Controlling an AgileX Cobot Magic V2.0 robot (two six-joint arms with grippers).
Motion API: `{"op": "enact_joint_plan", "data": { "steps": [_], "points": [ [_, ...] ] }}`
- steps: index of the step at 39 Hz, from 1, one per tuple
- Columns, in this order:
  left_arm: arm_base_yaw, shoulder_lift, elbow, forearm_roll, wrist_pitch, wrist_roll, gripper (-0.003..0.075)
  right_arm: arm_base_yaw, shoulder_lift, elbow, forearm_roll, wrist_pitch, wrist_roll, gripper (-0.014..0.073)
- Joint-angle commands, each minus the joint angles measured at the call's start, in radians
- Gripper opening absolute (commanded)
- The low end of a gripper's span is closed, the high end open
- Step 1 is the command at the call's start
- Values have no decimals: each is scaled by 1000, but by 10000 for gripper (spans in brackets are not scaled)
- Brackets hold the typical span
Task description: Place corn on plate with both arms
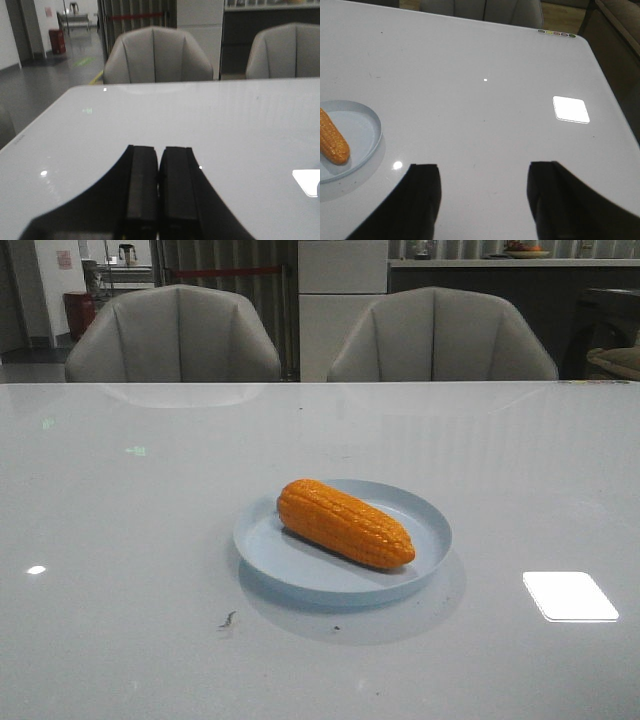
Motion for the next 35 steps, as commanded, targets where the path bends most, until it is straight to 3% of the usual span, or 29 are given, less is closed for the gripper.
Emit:
{"op": "enact_joint_plan", "data": {
  "steps": [1,35],
  "points": [
    [1,-6,37,-21,-68,-7,94,0,13,-26,-2,-85,-2,489],
    [1,16,37,-21,-62,-7,94,12,10,-18,-8,-123,-2,472]
  ]
}}
